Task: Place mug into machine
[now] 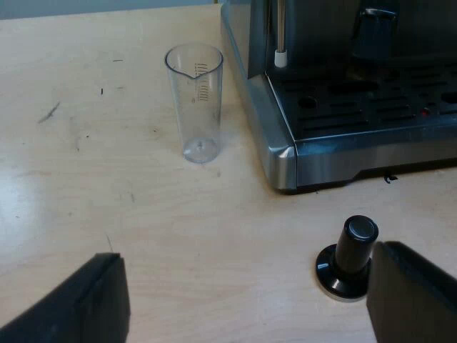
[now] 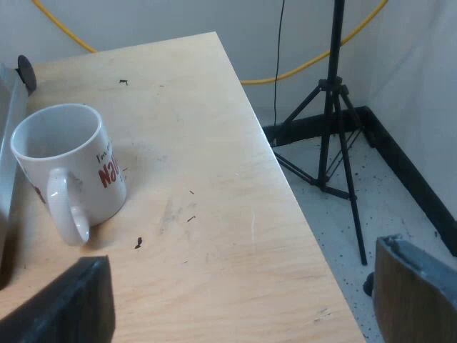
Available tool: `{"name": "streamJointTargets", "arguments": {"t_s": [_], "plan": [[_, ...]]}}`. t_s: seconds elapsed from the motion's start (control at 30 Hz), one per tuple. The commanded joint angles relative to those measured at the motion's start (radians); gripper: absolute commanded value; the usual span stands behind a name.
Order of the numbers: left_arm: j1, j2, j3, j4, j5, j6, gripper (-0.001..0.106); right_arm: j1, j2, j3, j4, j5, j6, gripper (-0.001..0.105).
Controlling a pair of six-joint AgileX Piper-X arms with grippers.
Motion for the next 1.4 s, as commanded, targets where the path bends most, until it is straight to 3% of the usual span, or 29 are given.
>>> {"name": "streamJointTargets", "arguments": {"t_s": [0.03, 0.2, 0.4, 0.7, 0.83, 1.07, 1.4], "plan": [[-0.004, -0.14, -0.004, -0.01, 0.002, -0.012, 0.07, -0.006, -0.04, -0.004, -0.002, 0.008, 0.003, 0.075], [-0.004, -0.14, -0.004, -0.01, 0.082, -0.012, 0.07, -0.006, -0.038, -0.004, -0.002, -0.016, -0.004, 0.075], [-0.015, -0.127, -0.011, -0.019, 0.081, -0.017, 0.07, -0.006, -0.035, -0.03, 0.032, -0.071, -0.04, 0.075], [-0.137, 0.009, -0.089, -0.078, 0.04, -0.013, 0.07, -0.006, -0.033, -0.179, 0.028, -0.122, -0.145, 0.075], [-0.175, 0.081, -0.114, -0.138, 0.063, -0.013, 0.07, -0.006, 0.016, -0.242, 0.03, -0.152, -0.166, 0.075], [-0.296, 0.259, -0.135, -0.352, 0.126, -0.013, 0.07, -0.006, 0.182, -0.327, 0.027, -0.246, -0.186, 0.075], [-0.405, 0.473, -0.135, -0.576, 0.149, -0.013, 0.07, -0.006, 0.376, -0.34, -0.028, -0.315, -0.182, 0.075]]}}
